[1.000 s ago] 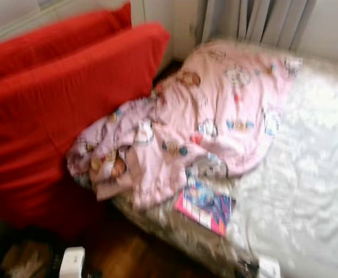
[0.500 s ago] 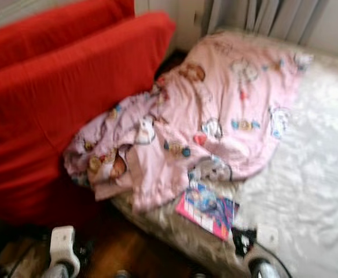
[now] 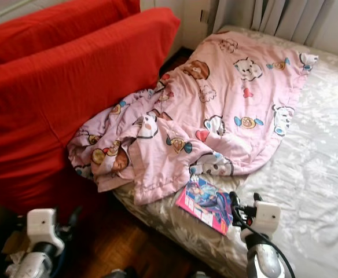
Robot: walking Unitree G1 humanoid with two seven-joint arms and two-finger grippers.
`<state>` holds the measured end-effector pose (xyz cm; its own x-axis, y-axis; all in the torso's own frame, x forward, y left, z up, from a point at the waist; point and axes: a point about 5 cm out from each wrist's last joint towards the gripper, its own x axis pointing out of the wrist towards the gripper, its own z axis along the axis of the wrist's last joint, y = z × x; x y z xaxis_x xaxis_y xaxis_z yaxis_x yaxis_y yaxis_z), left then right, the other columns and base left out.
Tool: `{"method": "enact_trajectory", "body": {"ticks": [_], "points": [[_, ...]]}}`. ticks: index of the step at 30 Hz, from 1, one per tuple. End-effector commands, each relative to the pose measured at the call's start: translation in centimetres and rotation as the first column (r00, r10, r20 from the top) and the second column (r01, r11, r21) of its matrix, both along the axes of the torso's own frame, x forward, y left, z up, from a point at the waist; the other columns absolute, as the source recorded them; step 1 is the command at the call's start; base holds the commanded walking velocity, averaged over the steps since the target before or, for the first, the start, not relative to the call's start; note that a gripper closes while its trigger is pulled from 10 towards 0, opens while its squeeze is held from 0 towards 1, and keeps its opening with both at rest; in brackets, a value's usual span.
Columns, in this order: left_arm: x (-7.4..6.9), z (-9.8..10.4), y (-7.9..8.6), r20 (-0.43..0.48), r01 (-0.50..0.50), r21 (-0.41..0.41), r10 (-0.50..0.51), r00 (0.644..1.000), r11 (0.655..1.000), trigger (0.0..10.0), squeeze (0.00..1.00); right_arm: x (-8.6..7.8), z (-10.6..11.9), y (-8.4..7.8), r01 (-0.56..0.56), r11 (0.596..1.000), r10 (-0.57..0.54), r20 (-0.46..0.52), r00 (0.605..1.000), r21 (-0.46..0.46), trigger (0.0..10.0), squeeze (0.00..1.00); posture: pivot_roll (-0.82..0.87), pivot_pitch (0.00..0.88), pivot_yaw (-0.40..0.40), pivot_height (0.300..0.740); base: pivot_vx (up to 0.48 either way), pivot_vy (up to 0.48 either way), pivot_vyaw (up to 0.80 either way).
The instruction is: Clean up the room
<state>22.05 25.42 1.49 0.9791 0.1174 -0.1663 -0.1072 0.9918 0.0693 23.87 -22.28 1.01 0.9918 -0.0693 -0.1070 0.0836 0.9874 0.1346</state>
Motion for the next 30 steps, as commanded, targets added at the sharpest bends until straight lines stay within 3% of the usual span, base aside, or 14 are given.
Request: {"method": "enact_trajectory", "body": {"ticks": [1, 2, 4, 6, 8, 11, 17, 25, 30], "points": [[-1.3, -0.9, 1.9, -0.073, -0.071, 0.038, 0.074, 0.995, 0.997, 10.0, 0.0, -0.7, -0.3, -0.3, 0.02, 1.0, -0.02, -0.013, 1.0, -0.004, 10.0, 0.0, 0.02, 0.189, 0.01, 0.74, 0.0, 0.0, 0.0], [-1.4, -0.7, 2.4, -0.077, -0.1, 0.042, 0.103, 0.992, 0.994, 10.0, 0.0, -0.7, -0.1, -0.3, 0.021, 1.0, -0.021, -0.013, 1.0, -0.003, 10.0, 0.0, 0.01, 0.188, 0.009, 0.74, 0.0, 0.0, 0.0], [-0.4, 1.5, 3.2, 0.031, -0.163, 0.009, 0.163, 0.986, 0.987, 10.0, 0.0, -0.3, 0.5, -0.4, 0.027, 1.0, -0.027, 0.006, 1.0, -0.008, 10.0, 0.0, 0.0, 0.192, 0.006, 0.74, 0.0, 0.0, 0.0], [1.3, 3.6, 2.3, 0.125, -0.109, -0.016, 0.11, 0.986, 0.994, 10.0, 0.0, -0.1, 1.0, -0.6, 0.031, 1.0, -0.03, 0.025, 0.999, -0.007, 10.0, 0.0, 0.01, 0.185, 0.002, 0.74, 0.0, 0.0, 0.0], [2.5, 4.5, 0.7, 0.16, -0.024, -0.013, 0.025, 0.987, 1.0, 10.0, 0.0, 0.1, 1.4, -0.4, 0.022, 1.0, -0.021, 0.038, 0.999, -0.013, 10.0, 0.0, 0.01, 0.177, 0.003, 0.74, 0.0, 0.0, 0.0], [2.9, 4.6, 0.3, 0.173, -0.006, 0.006, 0.004, 0.985, 1.0, 10.0, 0.0, 0.3, 1.7, -0.2, 0.014, 1.0, -0.013, 0.05, 0.999, -0.017, 10.0, 0.0, 0.0, 0.177, 0.002, 0.74, 0.0, 0.0, 0.0], [3.0, 5.1, -0.3, 0.198, -0.021, -0.088, 0.038, 0.98, 0.996, 10.0, 0.0, 0.0, 1.8, -0.4, 0.015, 0.999, -0.014, 0.014, 1.0, -0.035, 10.0, 0.0, -0.01, 0.164, -0.001, 0.74, 0.0, 0.0, 0.0], [3.4, 5.4, -0.6, 0.197, 0.003, -0.085, 0.014, 0.98, 0.996, 10.0, 0.0, 0.0, 2.1, -0.7, 0.029, 0.999, -0.029, 0.019, 0.999, -0.039, 10.0, 0.0, 0.0, 0.184, -0.005, 0.685, 0.0, 0.0, 0.0], [3.3, 5.3, -1.2, 0.187, 0.029, -0.095, -0.011, 0.982, 0.995, 10.0, 0.0, 0.1, 2.1, -0.5, 0.032, 0.999, -0.032, 0.021, 0.999, -0.024, 10.0, 0.0, 0.0, 0.193, -0.007, 0.685, 0.0, 0.0, 0.0]]}}
